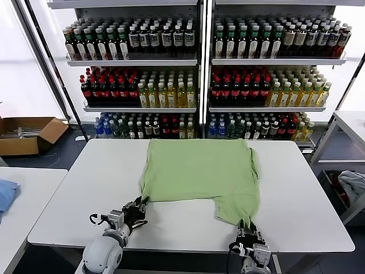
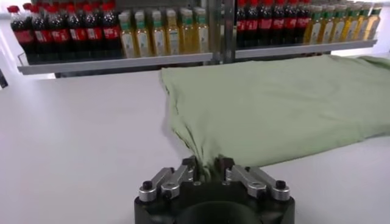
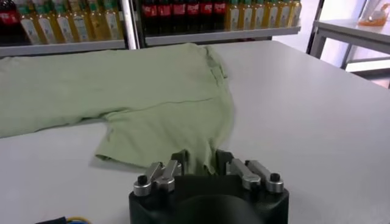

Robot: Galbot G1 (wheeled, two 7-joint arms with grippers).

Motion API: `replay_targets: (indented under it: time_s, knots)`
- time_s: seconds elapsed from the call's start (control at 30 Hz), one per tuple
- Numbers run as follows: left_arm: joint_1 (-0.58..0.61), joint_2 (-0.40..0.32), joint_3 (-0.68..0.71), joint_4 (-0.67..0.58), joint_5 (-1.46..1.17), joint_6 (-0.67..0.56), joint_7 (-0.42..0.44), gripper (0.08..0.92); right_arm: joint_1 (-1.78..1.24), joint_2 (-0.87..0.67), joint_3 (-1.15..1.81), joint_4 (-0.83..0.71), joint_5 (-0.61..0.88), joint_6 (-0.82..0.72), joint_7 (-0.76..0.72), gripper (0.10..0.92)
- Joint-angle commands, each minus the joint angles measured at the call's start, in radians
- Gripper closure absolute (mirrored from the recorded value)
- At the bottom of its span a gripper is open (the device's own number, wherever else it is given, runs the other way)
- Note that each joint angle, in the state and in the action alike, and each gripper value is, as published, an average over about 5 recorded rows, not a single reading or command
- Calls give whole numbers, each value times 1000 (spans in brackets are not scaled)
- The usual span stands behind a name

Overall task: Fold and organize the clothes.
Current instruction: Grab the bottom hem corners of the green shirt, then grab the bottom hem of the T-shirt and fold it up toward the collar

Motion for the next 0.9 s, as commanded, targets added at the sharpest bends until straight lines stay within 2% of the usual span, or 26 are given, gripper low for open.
replay_targets:
  time_s: [0.03,0.17,0.47,0.67,0.9]
  knots:
    - [12,-5,2,-13,-11,16,4,898,-6,-1,0,24,2,5,-5,857]
    - [19,-10,-6,-43,-6,-8,2,916,-12,-13,5,61,-6,23,-31,920]
    - [4,-25,-36,-112,-23,-110,-17,916,34,-39,24,133,-35,66,-80,920]
    - [-44,-32,-37,-92,-64,-132,-36,916,134,-55,34,115,-41,67,-86,920]
    - [-144,-44,-17,-7,-97,-137,-55,916,312,-93,41,3,-13,71,-97,920]
